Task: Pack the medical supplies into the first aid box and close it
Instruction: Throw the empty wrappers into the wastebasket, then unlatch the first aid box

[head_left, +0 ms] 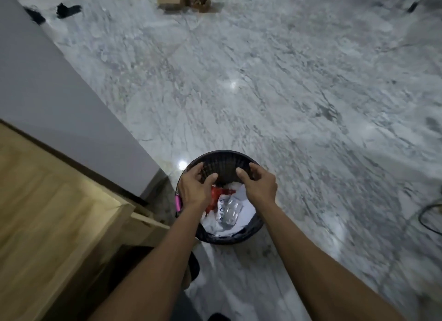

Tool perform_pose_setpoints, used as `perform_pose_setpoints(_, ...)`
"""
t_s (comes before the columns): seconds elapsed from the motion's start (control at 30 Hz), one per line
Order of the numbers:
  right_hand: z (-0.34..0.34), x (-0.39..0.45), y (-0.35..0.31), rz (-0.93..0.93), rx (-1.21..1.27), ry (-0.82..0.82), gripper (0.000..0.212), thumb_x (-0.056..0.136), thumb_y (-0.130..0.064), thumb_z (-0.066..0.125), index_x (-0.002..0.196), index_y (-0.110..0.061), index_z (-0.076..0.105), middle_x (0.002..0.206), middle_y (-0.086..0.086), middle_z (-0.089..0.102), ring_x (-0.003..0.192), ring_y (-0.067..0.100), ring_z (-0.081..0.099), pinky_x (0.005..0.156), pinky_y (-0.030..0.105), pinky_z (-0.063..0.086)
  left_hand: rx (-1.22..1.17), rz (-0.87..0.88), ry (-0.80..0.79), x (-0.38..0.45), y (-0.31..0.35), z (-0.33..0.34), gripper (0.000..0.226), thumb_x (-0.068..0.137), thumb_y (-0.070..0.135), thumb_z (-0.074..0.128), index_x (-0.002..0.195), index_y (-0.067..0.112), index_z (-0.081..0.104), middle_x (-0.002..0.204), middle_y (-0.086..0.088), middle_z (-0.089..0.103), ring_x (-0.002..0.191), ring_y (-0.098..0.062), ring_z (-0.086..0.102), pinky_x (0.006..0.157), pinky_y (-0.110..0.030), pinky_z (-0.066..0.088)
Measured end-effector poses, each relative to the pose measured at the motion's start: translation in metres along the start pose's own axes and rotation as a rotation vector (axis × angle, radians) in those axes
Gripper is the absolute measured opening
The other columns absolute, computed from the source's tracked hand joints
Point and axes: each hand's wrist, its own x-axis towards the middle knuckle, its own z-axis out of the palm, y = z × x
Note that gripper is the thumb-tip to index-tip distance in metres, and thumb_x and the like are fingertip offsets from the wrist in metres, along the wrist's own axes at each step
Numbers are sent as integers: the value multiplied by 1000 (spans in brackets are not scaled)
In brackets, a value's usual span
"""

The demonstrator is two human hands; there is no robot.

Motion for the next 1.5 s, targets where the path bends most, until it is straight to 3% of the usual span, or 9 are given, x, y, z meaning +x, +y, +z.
perform_pose_setpoints(0.2,3,-1,-2,10,37,6,58,81,-37,78,130,-12,61,128,7,64,119,20,59,97,29,45,10,-10,-11,1,0,-5,61,80,19,80,136,10,56,129,-12,64,119,-24,61,98,-33,49)
perform_pose_setpoints(0.43,-12,-18,-26,-4,110,29,48,81,-33,78,123,-13,66,118,6,69,106,16,64,89,24,48,27,80,28,-21,25,-22,55,83,32,76,133,15,59,123,-8,67,100,-13,62,94,-34,52)
perform_pose_setpoints(0.53,-28,-31,-47,-27,173,54,40,81,-32,77,117,-17,69,110,3,71,98,13,66,92,33,54,11,137,17,-39,50,-32,54,85,34,74,134,19,58,126,-5,65,98,-11,61,95,-36,53)
perform_pose_setpoints(0.83,-80,-107,-145,-271,332,-40,26,84,-24,74,110,-22,71,103,-5,69,98,8,64,94,36,54,-95,374,69,-112,136,-94,49,84,28,76,130,24,62,120,2,67,101,-10,66,89,-30,56)
perform_pose_setpoints(1.03,-85,-183,-205,-410,422,-247,19,86,-22,73,104,-19,71,100,-2,70,97,11,65,85,36,54,-135,494,183,-170,161,-172,45,83,27,76,127,24,64,112,4,68,91,-2,67,71,-17,54)
perform_pose_setpoints(1.17,-61,-232,-222,-487,396,-413,21,86,-23,73,106,-15,71,98,3,70,96,19,67,72,35,54,-77,543,329,-208,147,-228,43,83,26,77,124,20,66,111,-2,71,90,-10,70,78,-23,57)
perform_pose_setpoints(1.27,-35,-266,-224,-502,355,-566,19,85,-21,73,103,-15,71,96,6,72,97,23,69,75,39,56,-80,502,441,-236,125,-266,40,84,25,76,122,18,67,108,-2,72,91,-12,69,83,-30,59)
perform_pose_setpoints(1.4,3,-313,-219,-532,291,-798,17,85,-19,72,102,-14,73,93,4,72,93,22,70,69,34,52,-96,439,575,-274,93,-314,39,83,21,76,120,15,67,103,-2,71,89,-9,68,73,-24,59)
perform_pose_setpoints(1.5,29,-347,-213,-586,250,-916,15,87,-18,71,101,-13,74,90,5,73,88,21,69,70,38,54,-87,396,705,-300,67,-347,36,81,20,77,116,16,69,98,-1,73,91,-11,70,82,-27,58)
